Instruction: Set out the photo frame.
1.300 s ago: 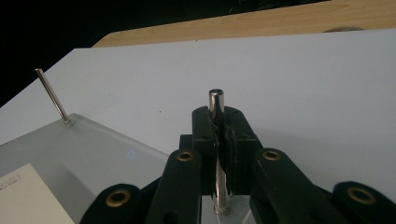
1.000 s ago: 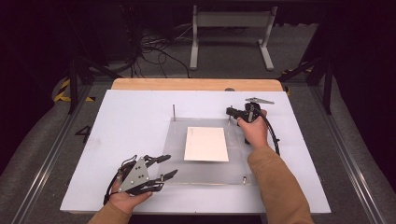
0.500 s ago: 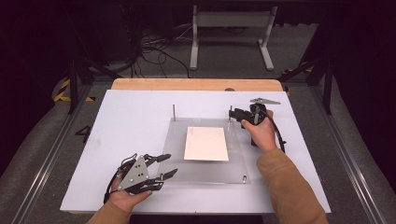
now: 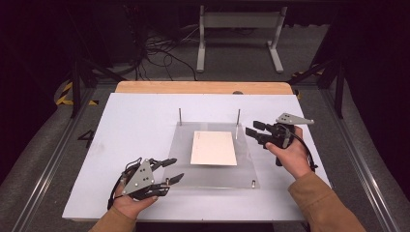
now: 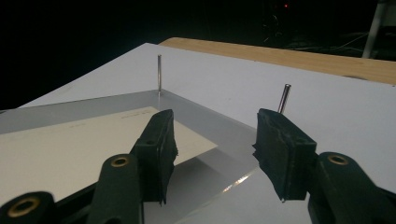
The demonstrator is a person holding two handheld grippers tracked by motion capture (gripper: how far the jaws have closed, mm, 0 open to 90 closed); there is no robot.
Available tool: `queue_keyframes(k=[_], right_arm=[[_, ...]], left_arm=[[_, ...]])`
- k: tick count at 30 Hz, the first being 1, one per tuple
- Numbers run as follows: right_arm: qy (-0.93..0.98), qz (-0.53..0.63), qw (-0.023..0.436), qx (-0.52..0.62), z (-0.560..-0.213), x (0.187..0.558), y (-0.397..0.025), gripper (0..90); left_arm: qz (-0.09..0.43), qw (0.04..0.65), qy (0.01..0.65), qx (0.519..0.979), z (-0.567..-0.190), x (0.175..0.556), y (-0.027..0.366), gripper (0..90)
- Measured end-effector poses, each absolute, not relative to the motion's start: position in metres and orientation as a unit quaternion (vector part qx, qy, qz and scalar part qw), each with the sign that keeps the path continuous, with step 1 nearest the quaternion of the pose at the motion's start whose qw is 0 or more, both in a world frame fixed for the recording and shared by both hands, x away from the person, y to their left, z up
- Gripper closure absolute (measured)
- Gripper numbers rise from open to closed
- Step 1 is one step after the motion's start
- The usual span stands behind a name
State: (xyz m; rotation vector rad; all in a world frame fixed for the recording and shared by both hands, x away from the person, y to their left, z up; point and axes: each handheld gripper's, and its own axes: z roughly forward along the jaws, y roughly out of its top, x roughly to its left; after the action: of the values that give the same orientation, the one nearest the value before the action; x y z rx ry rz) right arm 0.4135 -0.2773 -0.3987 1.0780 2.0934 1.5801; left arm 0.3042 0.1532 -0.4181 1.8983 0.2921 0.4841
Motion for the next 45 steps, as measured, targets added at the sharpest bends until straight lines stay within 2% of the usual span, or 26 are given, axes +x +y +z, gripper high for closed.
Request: queue_keyframes(k=[9, 13, 23, 27, 33, 37, 39, 43, 45], right_arm=[[0.76, 0.554, 0.155, 0.303, -0.383, 0.361, -0.289, 46.7], [0.773, 0.552, 0.172, 0.261, -0.379, 0.342, -0.295, 45.4], [0.819, 0.502, 0.197, 0.199, -0.396, 0.305, -0.298, 45.1], [0.826, 0.494, 0.2, 0.186, -0.407, 0.3, -0.289, 39.6], [0.81, 0.518, 0.221, 0.162, -0.403, 0.301, -0.274, 32.4], [0.8, 0.533, 0.231, 0.15, -0.403, 0.303, -0.266, 32.5], [0.796, 0.542, 0.228, 0.143, -0.403, 0.303, -0.262, 36.0], [0.784, 0.565, 0.224, 0.129, -0.403, 0.303, -0.255, 36.3], [0.78, 0.572, 0.225, 0.119, -0.405, 0.304, -0.251, 41.1]], left_arm=[[0.202, 0.55, 0.127, 0.801, -0.417, 0.305, 0.153, 48.1], [0.201, 0.55, 0.127, 0.801, -0.416, 0.305, 0.153, 48.0], [0.197, 0.551, 0.129, 0.8, -0.414, 0.307, 0.154, 48.1], [0.194, 0.554, 0.132, 0.799, -0.413, 0.307, 0.153, 48.1], [0.196, 0.554, 0.13, 0.799, -0.412, 0.308, 0.154, 48.1], [0.194, 0.556, 0.129, 0.798, -0.411, 0.309, 0.154, 48.1], [0.194, 0.556, 0.129, 0.798, -0.411, 0.309, 0.154, 48.1], [0.193, 0.558, 0.132, 0.796, -0.411, 0.309, 0.154, 48.1], [0.192, 0.56, 0.135, 0.795, -0.411, 0.309, 0.154, 48.1]])
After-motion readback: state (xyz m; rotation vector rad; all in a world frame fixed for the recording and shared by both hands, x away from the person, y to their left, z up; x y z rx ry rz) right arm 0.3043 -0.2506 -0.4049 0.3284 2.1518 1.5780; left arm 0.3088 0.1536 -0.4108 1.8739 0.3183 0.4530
